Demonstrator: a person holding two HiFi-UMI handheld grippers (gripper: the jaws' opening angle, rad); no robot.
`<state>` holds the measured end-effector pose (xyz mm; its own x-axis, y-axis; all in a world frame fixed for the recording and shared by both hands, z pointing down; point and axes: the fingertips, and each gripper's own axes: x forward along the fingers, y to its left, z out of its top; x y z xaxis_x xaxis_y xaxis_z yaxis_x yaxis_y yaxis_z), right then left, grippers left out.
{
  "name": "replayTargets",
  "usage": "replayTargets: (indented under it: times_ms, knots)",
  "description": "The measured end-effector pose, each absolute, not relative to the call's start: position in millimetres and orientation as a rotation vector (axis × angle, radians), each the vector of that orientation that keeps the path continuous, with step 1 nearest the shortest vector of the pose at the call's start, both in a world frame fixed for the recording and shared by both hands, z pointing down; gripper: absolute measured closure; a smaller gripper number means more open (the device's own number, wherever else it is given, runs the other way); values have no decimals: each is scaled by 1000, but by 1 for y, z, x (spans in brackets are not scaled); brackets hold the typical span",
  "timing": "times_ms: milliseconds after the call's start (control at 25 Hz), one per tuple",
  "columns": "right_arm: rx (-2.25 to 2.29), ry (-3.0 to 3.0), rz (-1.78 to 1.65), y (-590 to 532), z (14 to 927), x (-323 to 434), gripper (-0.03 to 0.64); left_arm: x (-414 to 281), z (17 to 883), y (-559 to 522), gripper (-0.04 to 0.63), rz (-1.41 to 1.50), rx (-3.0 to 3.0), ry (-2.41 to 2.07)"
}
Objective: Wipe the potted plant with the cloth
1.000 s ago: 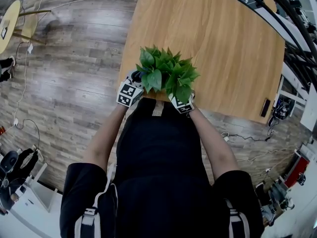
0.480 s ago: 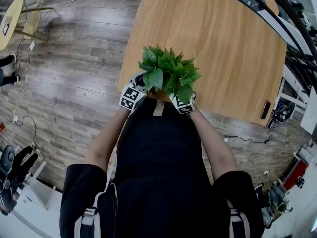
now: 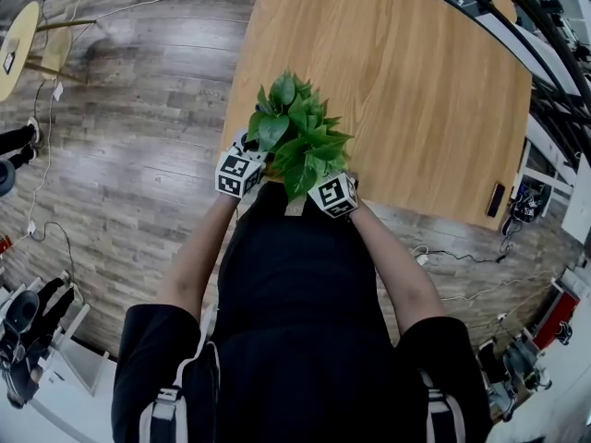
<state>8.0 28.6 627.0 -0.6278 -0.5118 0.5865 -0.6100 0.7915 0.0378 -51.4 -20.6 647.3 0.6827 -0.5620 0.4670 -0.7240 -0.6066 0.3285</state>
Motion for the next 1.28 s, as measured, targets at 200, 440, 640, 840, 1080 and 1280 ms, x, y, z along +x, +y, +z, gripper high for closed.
replayTargets:
  times_ms: [200, 440, 640, 840, 1080, 1280]
  knots:
    - [915, -2347, 282, 15, 635, 30, 348, -54, 647, -21, 468, 395, 2325, -1014]
    - [932, -2365, 228, -7, 625, 31, 348, -49, 646, -19, 468, 412, 2375, -1011]
    - [987, -2370, 253, -13, 624, 27, 348, -43, 646, -10, 468, 410, 2382, -979]
    - [998, -2371, 258, -13, 627, 27, 348, -30, 647, 9, 468, 406, 2384, -933]
    - [989, -2341, 231, -14, 624, 26, 348, -31, 648, 10, 468, 397, 2380, -937]
    - [950, -2367, 247, 2, 622, 19, 348, -38, 648, 0, 468, 407, 2388, -955]
